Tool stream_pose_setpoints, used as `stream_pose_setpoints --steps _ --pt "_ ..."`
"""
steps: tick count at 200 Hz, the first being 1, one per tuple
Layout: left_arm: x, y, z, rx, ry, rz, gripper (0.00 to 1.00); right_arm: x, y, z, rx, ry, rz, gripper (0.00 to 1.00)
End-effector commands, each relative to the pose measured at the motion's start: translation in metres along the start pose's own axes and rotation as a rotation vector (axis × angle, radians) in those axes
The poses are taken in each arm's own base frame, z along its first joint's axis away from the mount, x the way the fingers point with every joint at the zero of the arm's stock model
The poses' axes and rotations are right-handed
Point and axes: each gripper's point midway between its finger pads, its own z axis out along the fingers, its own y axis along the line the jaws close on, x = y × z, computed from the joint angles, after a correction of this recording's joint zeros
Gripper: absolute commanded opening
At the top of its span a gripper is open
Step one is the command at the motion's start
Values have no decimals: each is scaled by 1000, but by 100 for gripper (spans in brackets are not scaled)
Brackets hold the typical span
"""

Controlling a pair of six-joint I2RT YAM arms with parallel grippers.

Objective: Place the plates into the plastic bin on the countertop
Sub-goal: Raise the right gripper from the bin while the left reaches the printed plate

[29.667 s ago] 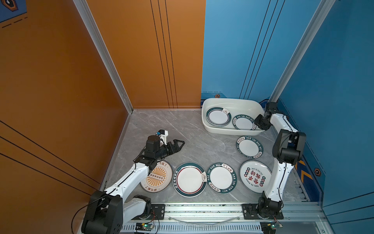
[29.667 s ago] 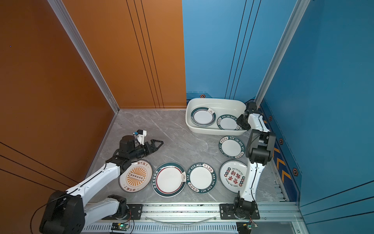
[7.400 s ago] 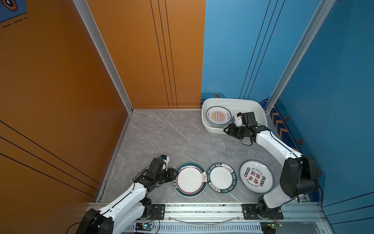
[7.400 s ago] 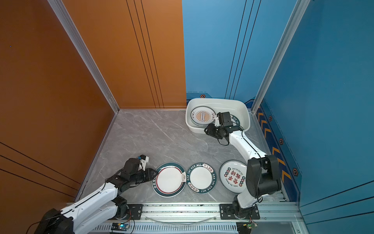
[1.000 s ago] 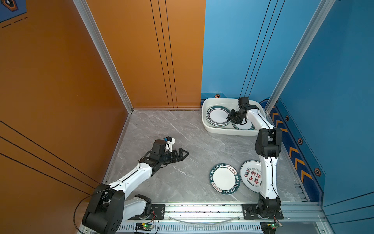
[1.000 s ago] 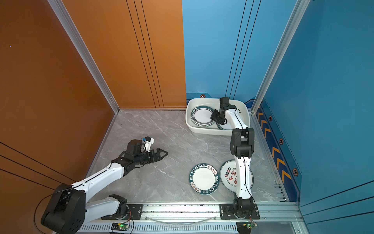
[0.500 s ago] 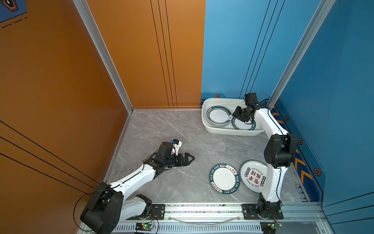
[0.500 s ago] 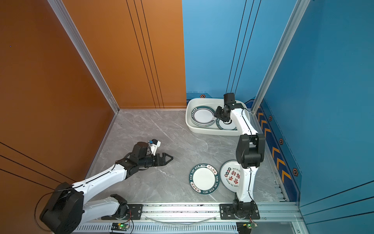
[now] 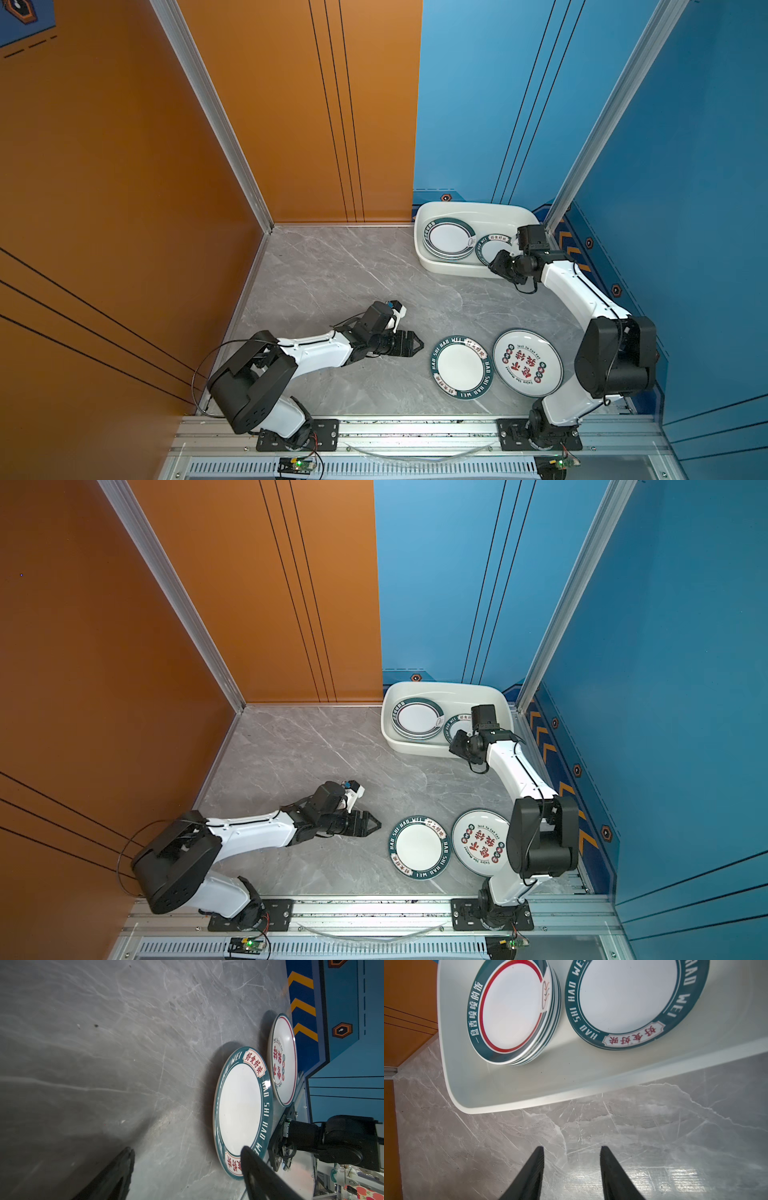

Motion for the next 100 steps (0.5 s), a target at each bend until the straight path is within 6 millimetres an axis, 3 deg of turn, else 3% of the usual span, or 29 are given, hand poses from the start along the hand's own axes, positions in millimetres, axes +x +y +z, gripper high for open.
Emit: stream_pose_setpoints --steps 1,73,100 --pt "-8 -17 13 35 -6 30 72 -3 5 -12 -74 -61 5 47" --pt "9 -22 51 47 93 35 39 10 -1 -17 -96 -57 10 47" --pt "16 -23 61 50 125 36 36 9 -2 -20 -96 -63 6 47"
